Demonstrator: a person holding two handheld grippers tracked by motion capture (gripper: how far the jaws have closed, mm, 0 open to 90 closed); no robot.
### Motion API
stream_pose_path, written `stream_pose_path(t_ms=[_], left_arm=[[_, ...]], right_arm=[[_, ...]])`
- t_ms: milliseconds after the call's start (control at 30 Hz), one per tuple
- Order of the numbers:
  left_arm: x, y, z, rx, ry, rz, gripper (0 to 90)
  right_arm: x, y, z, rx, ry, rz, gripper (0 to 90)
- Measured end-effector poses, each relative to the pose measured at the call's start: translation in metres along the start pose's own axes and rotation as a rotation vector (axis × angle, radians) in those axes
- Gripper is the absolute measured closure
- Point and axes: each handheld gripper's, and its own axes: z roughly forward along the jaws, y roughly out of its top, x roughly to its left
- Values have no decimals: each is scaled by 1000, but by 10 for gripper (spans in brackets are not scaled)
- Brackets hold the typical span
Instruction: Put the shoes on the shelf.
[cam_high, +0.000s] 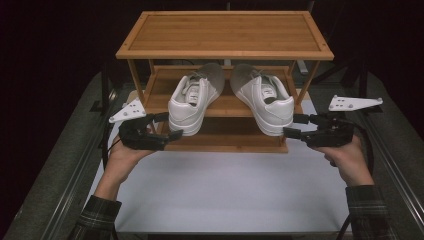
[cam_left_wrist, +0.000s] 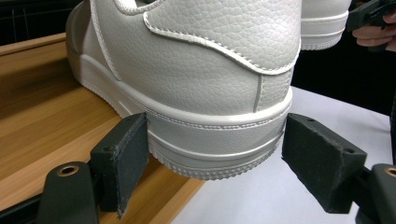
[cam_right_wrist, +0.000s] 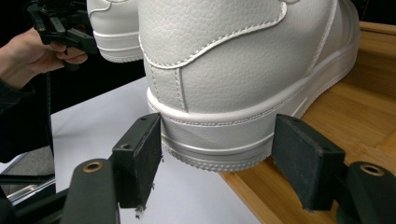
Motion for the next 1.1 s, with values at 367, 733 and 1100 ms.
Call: stream_pose_path(t_ms=[367,733,1100], left_arm=[[1,5,15,4,0,-3,211],[0,11,30,7,-4,-8,209],[-5,18,49,7,-6,5,212]], right_arm=[[4,8,20,3,6,-20,329],[9,17,41,3,22,-31,344],[15,25,62,1,35,-49,357]])
